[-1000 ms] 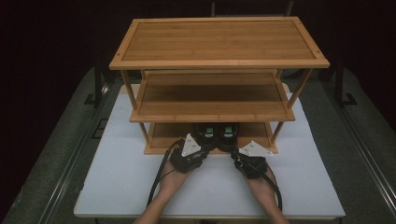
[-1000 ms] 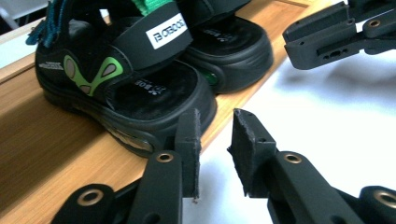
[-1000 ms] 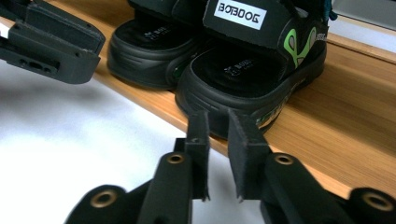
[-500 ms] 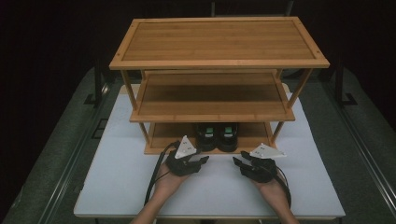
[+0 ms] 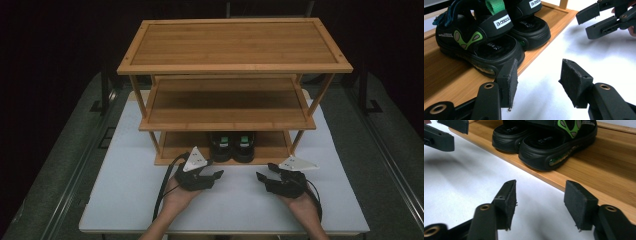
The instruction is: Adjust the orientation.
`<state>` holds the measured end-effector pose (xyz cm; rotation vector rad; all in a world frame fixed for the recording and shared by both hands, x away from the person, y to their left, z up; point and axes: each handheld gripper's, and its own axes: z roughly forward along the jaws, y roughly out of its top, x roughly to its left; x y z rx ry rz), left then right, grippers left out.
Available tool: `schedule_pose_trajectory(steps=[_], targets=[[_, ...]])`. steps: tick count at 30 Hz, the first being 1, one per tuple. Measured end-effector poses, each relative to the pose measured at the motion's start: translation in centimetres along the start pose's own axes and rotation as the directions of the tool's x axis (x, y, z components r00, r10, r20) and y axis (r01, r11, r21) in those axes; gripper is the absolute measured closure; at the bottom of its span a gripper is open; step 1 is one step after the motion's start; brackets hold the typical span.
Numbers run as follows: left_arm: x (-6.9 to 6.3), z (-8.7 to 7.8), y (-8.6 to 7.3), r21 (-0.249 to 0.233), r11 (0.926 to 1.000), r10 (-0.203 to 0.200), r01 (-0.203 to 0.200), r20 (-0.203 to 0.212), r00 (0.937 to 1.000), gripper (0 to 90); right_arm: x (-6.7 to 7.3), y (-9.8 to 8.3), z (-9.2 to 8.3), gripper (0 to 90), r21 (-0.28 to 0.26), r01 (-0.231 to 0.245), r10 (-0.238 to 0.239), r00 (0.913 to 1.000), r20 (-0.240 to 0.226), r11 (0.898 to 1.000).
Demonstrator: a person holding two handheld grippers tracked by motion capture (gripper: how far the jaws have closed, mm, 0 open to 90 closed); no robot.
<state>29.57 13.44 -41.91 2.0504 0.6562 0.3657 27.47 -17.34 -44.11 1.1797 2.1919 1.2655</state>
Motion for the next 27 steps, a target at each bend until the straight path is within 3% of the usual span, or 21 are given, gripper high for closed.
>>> schedule_pose_trajectory(steps=[5, 8, 18, 27], targets=[[0.1, -0.2, -0.1, 0.006, 1.0, -0.006, 0.006, 0.002, 1.0, 41.3, -0.7, -0.3, -0.5, 36.1, 0.003, -0.006, 0.006, 0.9999, -0.009, 1.0], [0.1, -0.5, -0.2, -0.003, 0.9998, -0.02, 0.02, -0.017, 0.9997, 32.2, -1.0, -0.5, -0.8, 32.6, -0.002, -0.006, 0.006, 1.0, -0.007, 1.0], [0.4, -1.6, -0.8, -0.006, 0.9988, -0.049, 0.049, -0.035, 0.9982, 13.3, -1.5, -1.0, -1.6, 31.1, 0.008, -0.003, 0.003, 0.9998, -0.019, 1.0], [0.9, -2.8, -1.8, -0.008, 0.9984, -0.057, 0.057, -0.045, 0.9973, 10.4, -2.2, -1.8, -3.0, 30.7, 0.007, -0.008, 0.008, 0.9999, -0.015, 1.0]])
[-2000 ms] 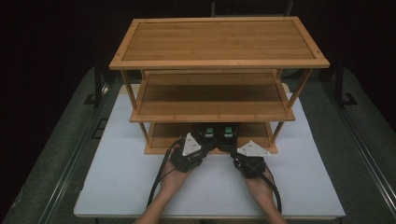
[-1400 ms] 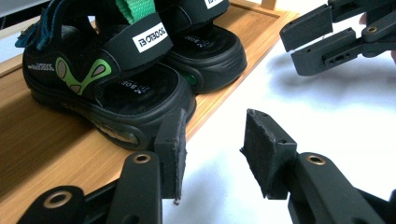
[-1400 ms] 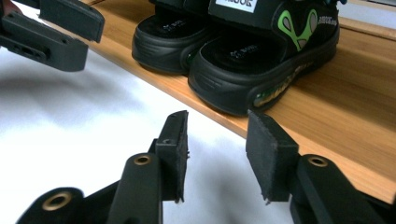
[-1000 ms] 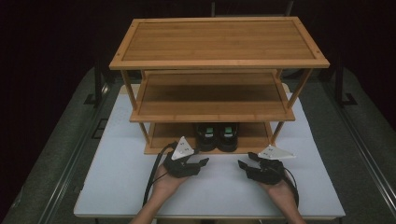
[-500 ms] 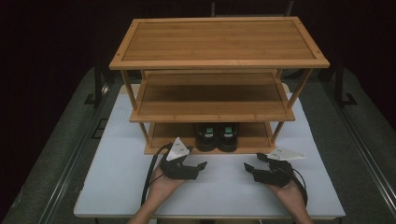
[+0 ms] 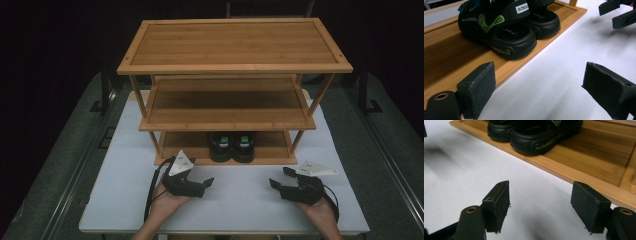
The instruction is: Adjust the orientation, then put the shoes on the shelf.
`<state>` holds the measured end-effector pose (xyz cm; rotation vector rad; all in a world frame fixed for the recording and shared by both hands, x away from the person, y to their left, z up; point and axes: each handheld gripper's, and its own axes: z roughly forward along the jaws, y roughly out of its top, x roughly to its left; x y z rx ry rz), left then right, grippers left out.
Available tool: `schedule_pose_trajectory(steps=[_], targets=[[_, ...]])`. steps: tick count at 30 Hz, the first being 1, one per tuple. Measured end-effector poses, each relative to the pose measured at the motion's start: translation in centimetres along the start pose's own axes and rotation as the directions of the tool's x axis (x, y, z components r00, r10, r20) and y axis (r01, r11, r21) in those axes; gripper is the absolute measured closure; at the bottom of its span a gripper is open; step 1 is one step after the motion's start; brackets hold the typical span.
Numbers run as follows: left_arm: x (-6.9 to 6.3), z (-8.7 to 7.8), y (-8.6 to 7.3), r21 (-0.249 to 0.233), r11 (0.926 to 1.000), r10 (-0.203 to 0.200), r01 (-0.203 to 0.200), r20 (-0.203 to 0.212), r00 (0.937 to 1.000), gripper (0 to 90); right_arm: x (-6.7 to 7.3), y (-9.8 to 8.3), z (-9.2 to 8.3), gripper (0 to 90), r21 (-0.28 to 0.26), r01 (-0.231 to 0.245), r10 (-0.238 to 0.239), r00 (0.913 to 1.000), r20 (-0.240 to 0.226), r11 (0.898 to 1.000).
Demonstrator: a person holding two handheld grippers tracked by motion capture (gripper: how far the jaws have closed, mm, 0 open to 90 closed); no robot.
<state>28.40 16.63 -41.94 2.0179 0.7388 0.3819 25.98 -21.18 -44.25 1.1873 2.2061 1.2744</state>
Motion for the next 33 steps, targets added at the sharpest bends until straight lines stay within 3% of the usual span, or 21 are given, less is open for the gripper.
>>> schedule_pose_trajectory(steps=[15, 33], targets=[[0.2, -0.9, -0.8, 0.012, 0.9999, 0.004, -0.004, -0.004, 1.0, 10.4, -0.5, -0.9, -1.2, 30.1, -0.005, -0.01, 0.01, 0.9999, 0.011, 1.0], [1.4, -2.6, -1.8, 0.018, 0.9998, -0.011, 0.011, -0.029, 0.9995, 10.4, -1.0, -1.5, -2.1, 29.3, -0.007, -0.021, 0.021, 0.9996, 0.021, 1.0]])
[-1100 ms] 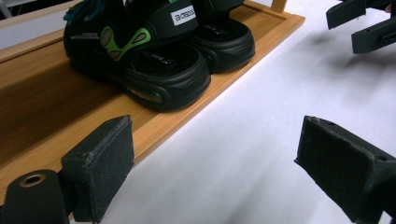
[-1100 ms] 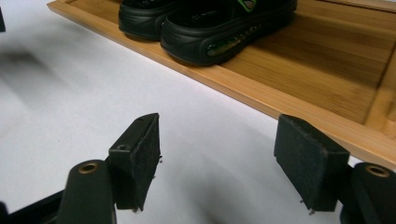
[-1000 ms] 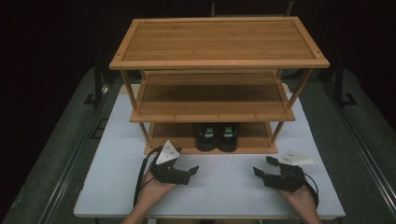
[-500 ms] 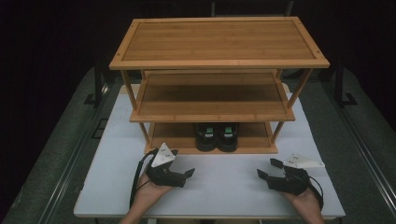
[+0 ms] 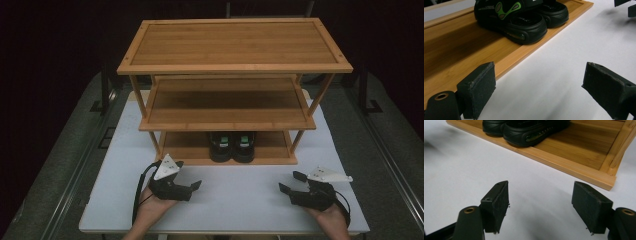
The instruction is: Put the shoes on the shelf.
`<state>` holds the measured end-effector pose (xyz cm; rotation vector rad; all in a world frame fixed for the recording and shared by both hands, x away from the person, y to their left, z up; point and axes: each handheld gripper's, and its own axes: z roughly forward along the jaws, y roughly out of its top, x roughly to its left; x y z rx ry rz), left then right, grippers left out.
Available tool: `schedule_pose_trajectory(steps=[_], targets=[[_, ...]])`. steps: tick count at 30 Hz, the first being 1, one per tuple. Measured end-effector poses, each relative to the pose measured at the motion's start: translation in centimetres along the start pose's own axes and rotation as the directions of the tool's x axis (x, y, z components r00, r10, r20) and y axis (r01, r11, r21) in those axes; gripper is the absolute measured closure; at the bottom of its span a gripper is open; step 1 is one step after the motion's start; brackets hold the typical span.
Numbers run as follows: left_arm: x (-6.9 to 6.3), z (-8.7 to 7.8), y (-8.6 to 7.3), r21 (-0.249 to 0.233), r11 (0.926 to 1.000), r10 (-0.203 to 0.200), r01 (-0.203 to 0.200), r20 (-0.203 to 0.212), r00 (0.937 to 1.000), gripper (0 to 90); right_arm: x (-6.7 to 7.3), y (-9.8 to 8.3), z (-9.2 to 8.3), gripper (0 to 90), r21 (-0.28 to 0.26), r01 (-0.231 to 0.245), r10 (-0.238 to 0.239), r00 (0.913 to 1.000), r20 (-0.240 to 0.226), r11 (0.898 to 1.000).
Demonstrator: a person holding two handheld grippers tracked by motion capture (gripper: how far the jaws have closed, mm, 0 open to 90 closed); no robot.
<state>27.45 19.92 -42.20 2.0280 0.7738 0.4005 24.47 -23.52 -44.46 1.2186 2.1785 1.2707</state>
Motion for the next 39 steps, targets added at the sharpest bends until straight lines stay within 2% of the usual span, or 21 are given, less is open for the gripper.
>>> schedule_pose_trajectory(steps=[12, 22, 29, 35, 39], targets=[[0.2, -0.7, -1.0, -0.003, 0.9998, -0.022, 0.021, -0.015, 0.9997, 10.4, -0.1, -0.8, -1.0, 28.6, 0.0, 0.0, 0.0, 1.0, 0.005, 1.0], [-0.1, -0.9, -1.8, -0.005, 0.9995, -0.03, 0.03, -0.003, 0.9996, 10.4, -0.2, -1.5, -2.0, 28.3, -0.019, -0.006, 0.006, 1.0, 0.005, 1.0], [-0.1, -1.4, -2.8, -0.012, 0.9978, -0.065, 0.065, 0.003, 0.9979, 10.2, -0.4, -2.3, -2.7, 27.3, -0.051, -0.018, 0.02, 0.9995, 0.025, 0.999], [0.2, -2.2, -2.6, -0.043, 0.9957, -0.083, 0.082, -0.012, 0.9965, 9.9, -0.2, -2.8, -3.3, 26.7, -0.076, -0.032, 0.034, 0.9991, 0.024, 0.997], [0.2, -2.4, -2.7, -0.073, 0.9917, -0.106, 0.106, 0.011, 0.9943, 9.3, -0.3, -2.9, -3.1, 25.6, -0.088, -0.038, 0.04, 0.9991, 0.018, 0.995]])
